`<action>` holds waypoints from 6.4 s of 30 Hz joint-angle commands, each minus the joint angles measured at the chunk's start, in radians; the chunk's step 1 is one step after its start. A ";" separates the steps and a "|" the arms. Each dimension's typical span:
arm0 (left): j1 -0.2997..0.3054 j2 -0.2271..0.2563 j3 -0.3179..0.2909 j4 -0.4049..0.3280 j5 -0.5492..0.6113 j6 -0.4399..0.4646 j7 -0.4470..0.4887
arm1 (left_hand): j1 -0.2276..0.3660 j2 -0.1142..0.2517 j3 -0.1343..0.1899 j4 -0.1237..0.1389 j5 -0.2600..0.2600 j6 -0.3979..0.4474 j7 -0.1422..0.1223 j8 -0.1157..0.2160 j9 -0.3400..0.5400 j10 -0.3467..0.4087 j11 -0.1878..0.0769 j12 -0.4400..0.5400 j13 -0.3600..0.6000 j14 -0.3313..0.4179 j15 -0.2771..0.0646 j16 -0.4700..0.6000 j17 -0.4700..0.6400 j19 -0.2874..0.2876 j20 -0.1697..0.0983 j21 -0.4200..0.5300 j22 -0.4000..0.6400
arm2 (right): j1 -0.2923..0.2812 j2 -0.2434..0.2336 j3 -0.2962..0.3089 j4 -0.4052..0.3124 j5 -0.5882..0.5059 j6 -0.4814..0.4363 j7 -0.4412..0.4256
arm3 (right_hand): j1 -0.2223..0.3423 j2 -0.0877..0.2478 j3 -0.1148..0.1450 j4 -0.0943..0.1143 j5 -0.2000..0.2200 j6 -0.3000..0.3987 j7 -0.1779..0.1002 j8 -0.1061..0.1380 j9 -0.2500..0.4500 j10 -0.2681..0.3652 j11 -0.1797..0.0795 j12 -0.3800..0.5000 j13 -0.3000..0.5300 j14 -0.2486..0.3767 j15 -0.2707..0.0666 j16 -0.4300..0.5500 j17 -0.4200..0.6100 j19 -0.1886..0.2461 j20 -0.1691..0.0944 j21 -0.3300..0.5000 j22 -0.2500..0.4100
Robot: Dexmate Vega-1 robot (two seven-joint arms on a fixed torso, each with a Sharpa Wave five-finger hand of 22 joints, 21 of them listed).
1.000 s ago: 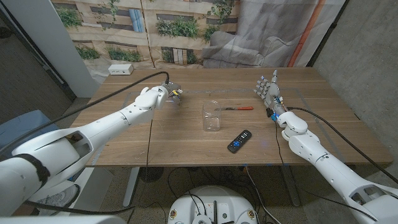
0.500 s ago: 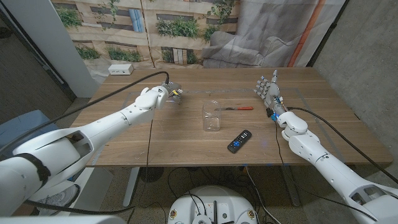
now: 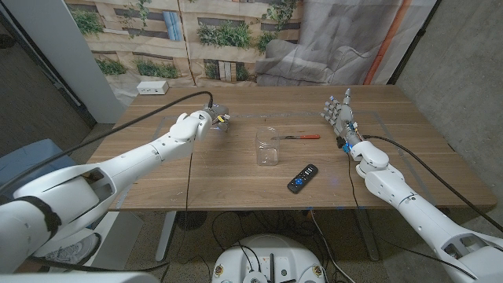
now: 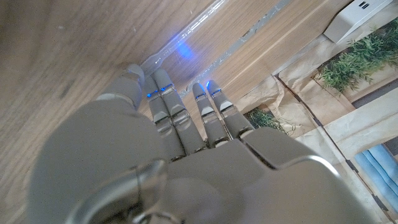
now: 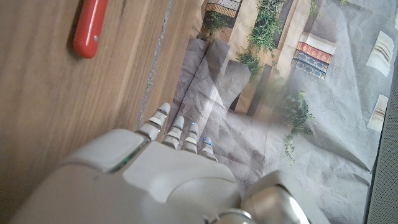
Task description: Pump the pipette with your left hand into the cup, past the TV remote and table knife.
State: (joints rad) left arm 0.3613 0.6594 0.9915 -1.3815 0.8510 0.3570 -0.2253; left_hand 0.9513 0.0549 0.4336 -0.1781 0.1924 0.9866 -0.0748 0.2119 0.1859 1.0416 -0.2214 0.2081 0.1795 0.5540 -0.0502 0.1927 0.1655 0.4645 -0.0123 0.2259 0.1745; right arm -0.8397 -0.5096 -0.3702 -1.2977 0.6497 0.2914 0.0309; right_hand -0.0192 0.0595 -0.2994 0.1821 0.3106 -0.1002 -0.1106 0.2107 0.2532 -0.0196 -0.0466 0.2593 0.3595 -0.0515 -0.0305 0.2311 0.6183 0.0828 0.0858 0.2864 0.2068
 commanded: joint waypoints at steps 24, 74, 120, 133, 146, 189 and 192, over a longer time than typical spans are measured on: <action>0.058 0.052 -0.038 -0.078 0.026 0.024 0.078 | 0.037 -0.006 -0.015 -0.001 0.000 0.058 0.004 0.015 0.010 0.069 -0.001 0.010 0.007 0.063 -0.130 0.003 0.002 0.047 -0.014 0.011 0.007 | 0.000 0.000 0.000 -0.001 0.000 0.000 0.000 | 0.000 0.058 -0.006 0.001 0.006 0.003 -0.009 0.007 0.001 0.000 -0.001 0.007 0.005 -0.007 -0.084 0.006 0.004 0.005 0.001 0.004 0.005; 0.262 0.215 -0.283 -0.484 0.029 0.051 0.048 | 0.045 -0.001 -0.029 0.006 0.000 0.041 -0.002 0.001 0.013 0.051 -0.001 -0.008 0.010 0.071 -0.133 -0.008 0.000 0.039 -0.010 0.004 0.009 | 0.000 0.000 0.000 0.000 0.000 0.000 0.000 | 0.000 0.058 -0.007 0.001 0.006 0.002 -0.010 0.006 0.001 0.001 -0.006 0.007 0.006 -0.005 -0.084 0.006 0.004 0.005 0.002 0.003 0.005; 0.517 0.246 -0.535 -0.789 -0.312 0.111 0.189 | 0.036 0.007 -0.033 0.011 0.001 0.036 0.011 -0.006 0.014 0.050 0.002 -0.010 0.011 0.084 -0.132 -0.016 -0.002 0.049 -0.008 0.005 0.010 | 0.001 0.000 0.000 0.001 0.000 0.000 0.000 | 0.000 0.058 -0.007 0.000 0.006 0.002 -0.009 0.007 0.001 0.001 -0.003 0.007 0.006 -0.005 -0.084 0.006 0.004 0.005 0.001 0.004 0.005; 0.580 0.229 -0.583 -0.824 -0.459 0.062 0.277 | 0.024 0.008 -0.032 0.015 0.001 0.033 0.016 -0.008 0.014 0.040 0.006 -0.012 0.011 0.090 -0.136 -0.017 -0.003 0.062 -0.010 0.009 0.011 | 0.001 0.000 0.000 0.001 0.000 0.000 0.000 | 0.000 0.058 -0.007 0.001 0.005 0.003 -0.009 0.007 0.001 0.000 -0.004 0.007 0.005 -0.007 -0.085 0.006 0.004 0.005 0.002 0.004 0.005; 0.639 0.185 -0.630 -0.855 -0.602 0.043 0.377 | 0.013 0.008 -0.030 0.017 0.001 0.027 0.021 -0.011 0.013 0.032 0.007 -0.013 0.011 0.101 -0.135 -0.016 -0.002 0.068 -0.012 0.012 0.012 | 0.000 0.000 0.000 0.000 0.000 0.000 0.000 | 0.000 0.058 -0.007 0.001 0.005 0.003 -0.009 0.007 0.001 0.000 -0.008 0.007 0.006 -0.006 -0.084 0.006 0.004 0.005 0.001 0.004 0.005; 0.688 0.110 -0.672 -0.815 -0.985 -0.119 0.474 | -0.008 -0.005 -0.025 0.011 0.000 0.030 0.013 -0.013 0.011 0.034 0.004 -0.013 0.011 0.102 -0.132 -0.020 -0.003 0.055 -0.011 0.005 0.014 | 0.001 0.001 0.000 0.002 0.000 0.001 0.001 | 0.000 0.058 -0.007 0.000 0.005 0.002 -0.009 0.007 0.001 -0.004 -0.004 0.005 0.005 -0.006 -0.084 0.006 0.004 0.006 0.001 0.004 0.005; 0.684 0.112 -0.673 -0.810 -1.000 -0.140 0.471 | -0.010 -0.007 -0.025 0.011 -0.001 0.027 0.014 -0.014 0.011 0.028 0.003 -0.015 0.011 0.101 -0.131 -0.020 -0.003 0.054 -0.012 0.005 0.014 | 0.000 0.000 0.000 0.001 0.000 0.001 0.000 | 0.000 0.058 -0.007 0.001 0.005 0.002 -0.009 0.007 0.001 0.001 -0.004 0.007 0.005 -0.006 -0.084 0.006 0.004 0.005 0.001 0.004 0.005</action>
State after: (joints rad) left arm 1.0528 0.7749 0.3225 -2.2051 -0.0761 0.2665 0.2464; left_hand 0.9470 0.0505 0.4035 -0.1614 0.1925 1.0146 -0.0612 0.1989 0.1948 1.0742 -0.2127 0.1957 0.1884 0.6573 -0.0611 0.1771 0.1634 0.5215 -0.0229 0.2336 0.1839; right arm -0.8392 -0.5091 -0.3702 -1.2966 0.6499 0.2921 0.0316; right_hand -0.0192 0.0595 -0.2994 0.1821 0.3106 -0.1002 -0.1105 0.2107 0.2529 -0.0196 -0.0466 0.2630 0.3619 -0.0514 -0.0304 0.2311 0.6183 0.0828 0.0858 0.2864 0.2068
